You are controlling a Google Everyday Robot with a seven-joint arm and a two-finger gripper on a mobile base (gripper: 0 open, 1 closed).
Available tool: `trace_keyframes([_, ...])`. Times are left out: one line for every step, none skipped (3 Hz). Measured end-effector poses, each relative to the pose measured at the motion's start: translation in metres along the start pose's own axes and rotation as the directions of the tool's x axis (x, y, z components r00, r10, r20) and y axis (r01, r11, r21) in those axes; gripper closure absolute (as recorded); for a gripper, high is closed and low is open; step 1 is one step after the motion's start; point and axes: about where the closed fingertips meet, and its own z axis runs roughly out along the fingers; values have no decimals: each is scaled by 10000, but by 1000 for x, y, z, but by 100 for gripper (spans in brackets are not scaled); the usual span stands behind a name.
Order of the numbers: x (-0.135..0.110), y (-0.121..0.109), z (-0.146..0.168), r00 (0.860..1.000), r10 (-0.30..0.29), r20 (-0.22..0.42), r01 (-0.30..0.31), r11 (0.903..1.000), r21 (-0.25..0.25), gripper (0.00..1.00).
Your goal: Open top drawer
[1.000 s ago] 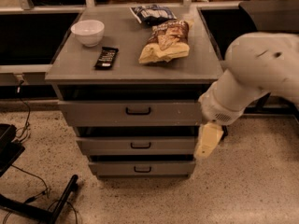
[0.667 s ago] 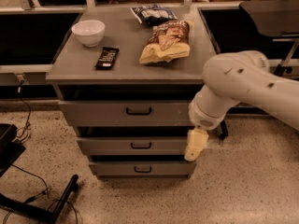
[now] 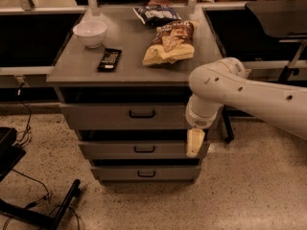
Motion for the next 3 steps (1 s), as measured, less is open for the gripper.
trace_keyframes([6, -23, 0, 9992, -131, -366, 146, 9991, 396, 0])
trace_keyframes([18, -39, -19, 9972, -178, -725, 235, 9966, 785, 0])
trace_keyframes([18, -40, -20, 9972, -179, -731, 237, 9966, 790, 0])
